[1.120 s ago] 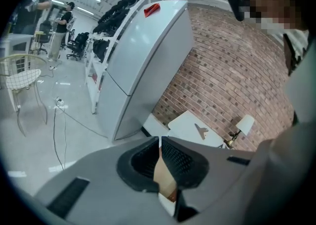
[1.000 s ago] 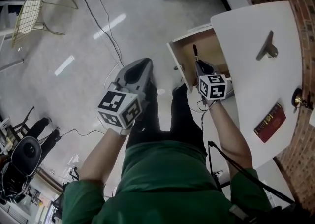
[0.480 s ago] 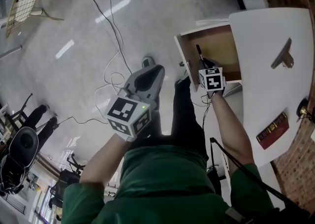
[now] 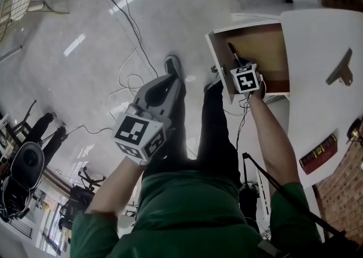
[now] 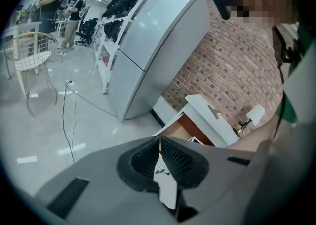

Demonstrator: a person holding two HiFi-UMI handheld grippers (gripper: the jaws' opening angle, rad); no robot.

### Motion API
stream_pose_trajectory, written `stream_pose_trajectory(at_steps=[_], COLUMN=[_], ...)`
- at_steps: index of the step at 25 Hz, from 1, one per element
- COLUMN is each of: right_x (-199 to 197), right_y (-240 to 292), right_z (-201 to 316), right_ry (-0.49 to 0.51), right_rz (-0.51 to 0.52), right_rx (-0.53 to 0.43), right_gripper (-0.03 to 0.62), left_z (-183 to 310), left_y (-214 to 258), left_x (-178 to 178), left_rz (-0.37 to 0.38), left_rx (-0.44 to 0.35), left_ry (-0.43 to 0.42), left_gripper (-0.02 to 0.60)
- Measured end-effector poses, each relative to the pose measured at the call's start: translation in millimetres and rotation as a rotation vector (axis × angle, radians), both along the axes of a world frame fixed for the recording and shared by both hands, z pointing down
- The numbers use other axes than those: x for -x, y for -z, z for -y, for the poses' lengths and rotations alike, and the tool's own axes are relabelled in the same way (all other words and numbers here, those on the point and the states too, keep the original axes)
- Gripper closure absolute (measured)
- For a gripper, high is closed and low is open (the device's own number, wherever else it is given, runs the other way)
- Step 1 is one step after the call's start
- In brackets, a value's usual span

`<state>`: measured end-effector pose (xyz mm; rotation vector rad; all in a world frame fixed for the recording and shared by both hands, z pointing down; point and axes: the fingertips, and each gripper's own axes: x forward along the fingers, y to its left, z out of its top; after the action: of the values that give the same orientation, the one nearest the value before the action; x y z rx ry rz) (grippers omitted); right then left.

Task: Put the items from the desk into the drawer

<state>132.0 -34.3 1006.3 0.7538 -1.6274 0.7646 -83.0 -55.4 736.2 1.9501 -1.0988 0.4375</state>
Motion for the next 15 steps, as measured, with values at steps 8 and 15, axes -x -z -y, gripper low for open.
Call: stream_pose_trajectory(at_steps=[8, 15], right_x=[-7, 5], right_y=[-27, -34], right_z=[2, 1], right_ry=[-0.046, -0.025], right_rz=[-0.003, 0.035], right_rx=[0.033, 0.068], right_gripper=[0.549, 0.511], left_z=[13, 14], left_y=[-11, -16], left_x=[42, 47], left_rz=[0.057, 0.044], left_rx=[-0.014, -0.042], left_ry=[0.089, 0.097], left_gripper=[0.568, 0.568])
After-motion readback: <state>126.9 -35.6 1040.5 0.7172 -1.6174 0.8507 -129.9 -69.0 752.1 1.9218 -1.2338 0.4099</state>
